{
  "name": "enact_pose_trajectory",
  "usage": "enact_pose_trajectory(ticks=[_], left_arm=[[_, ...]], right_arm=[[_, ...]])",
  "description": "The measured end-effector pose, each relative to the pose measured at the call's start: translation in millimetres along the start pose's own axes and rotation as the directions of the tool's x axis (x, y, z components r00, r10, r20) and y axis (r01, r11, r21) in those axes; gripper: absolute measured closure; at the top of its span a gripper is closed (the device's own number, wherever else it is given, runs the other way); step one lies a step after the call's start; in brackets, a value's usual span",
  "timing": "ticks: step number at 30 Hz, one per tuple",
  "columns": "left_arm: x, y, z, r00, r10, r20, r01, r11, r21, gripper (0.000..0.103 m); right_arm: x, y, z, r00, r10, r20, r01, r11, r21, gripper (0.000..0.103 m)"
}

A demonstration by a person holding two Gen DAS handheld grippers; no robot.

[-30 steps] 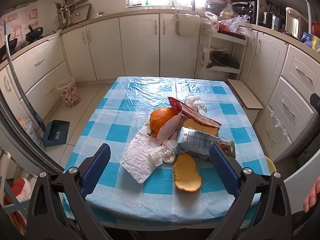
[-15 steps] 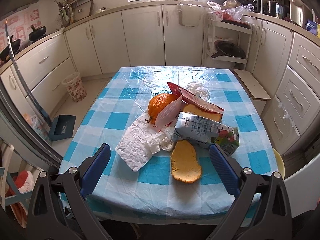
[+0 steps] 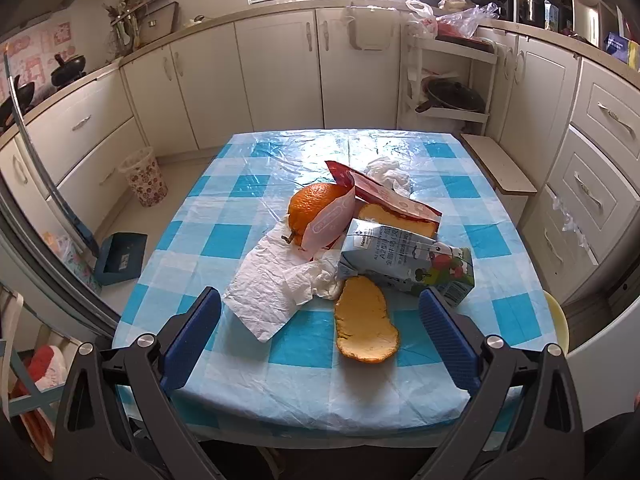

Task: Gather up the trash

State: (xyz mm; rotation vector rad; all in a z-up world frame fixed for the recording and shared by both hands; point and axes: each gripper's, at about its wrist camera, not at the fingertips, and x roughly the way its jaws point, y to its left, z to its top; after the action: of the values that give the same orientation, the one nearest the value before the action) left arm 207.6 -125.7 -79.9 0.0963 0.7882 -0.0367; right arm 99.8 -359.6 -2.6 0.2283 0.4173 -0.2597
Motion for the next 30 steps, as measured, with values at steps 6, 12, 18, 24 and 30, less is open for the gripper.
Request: enact_pose_trajectory(ticks=[6, 12, 18, 24, 30], left_arm=[[2, 8, 0, 1.0, 0.002, -0.007, -0.002, 1.0, -0.014, 0.008], [7, 13, 0, 1.0, 0.011, -0.016, -0.011, 1.0, -0.02, 0.008], [9, 13, -3, 1.0, 0.017, -0.024, -0.018, 1.0, -0.014, 0.008], [10, 10, -5, 1.0, 0.015, -0.028, -0.015, 1.0, -0.004, 0.008], [9, 7, -8, 1.0, 0.012, -0.026, -0.012, 1.0, 0.006, 0.008]], right_arm=[[5, 4, -3, 1.0, 0.0, -0.012, -0.001, 1.0, -0.016, 0.007], [9, 9, -5, 1.0, 0.004, -0.02, -0.005, 0.999, -0.039, 0.007], [9, 7, -5, 1.0, 0.009, -0.024, -0.01, 0.999, -0.03, 0.007], [2, 8, 0, 1.0, 0.018, -0.01, -0.018, 0.999, -0.031, 0.007], [-6, 10, 2, 1.0, 0.019, 0.008, -0.018, 0.998, -0.053, 0.007]])
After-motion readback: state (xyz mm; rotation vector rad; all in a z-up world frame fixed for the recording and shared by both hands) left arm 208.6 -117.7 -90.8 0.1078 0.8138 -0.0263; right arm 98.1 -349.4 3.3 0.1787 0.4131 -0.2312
